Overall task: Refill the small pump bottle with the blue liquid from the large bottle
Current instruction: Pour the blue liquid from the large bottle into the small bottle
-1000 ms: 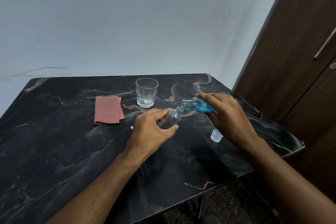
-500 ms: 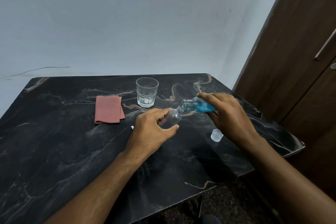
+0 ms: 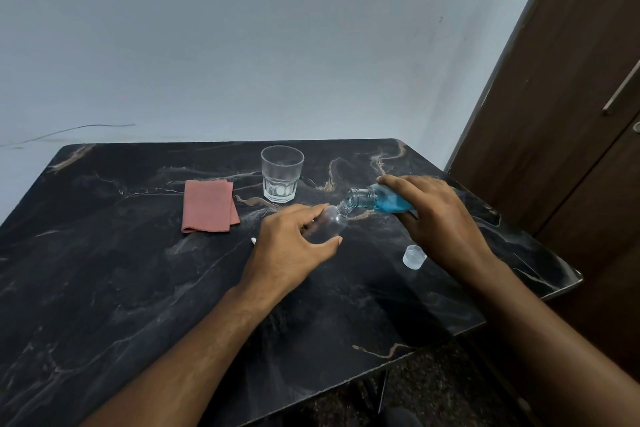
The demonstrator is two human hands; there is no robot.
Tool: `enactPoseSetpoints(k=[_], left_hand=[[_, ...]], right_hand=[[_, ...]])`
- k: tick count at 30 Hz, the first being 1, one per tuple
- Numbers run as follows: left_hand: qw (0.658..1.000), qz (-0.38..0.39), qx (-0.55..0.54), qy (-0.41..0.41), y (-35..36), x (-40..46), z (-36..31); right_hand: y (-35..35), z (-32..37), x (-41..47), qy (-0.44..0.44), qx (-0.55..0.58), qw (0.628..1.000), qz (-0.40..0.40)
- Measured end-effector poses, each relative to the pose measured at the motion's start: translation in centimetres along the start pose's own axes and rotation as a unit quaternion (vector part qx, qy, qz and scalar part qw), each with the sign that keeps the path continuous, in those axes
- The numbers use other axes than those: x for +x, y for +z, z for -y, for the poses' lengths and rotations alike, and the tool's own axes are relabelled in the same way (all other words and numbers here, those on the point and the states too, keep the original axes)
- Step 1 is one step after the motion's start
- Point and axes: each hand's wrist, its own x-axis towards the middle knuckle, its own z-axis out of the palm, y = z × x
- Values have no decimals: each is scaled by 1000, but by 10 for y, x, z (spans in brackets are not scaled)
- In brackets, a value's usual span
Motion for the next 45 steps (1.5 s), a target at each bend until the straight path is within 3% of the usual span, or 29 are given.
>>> enactPoseSetpoints(k=[45], left_hand=[[1000,8,1,1,0,1,2]], right_hand=[[0,-4,1,-12,-20,1000,-1]])
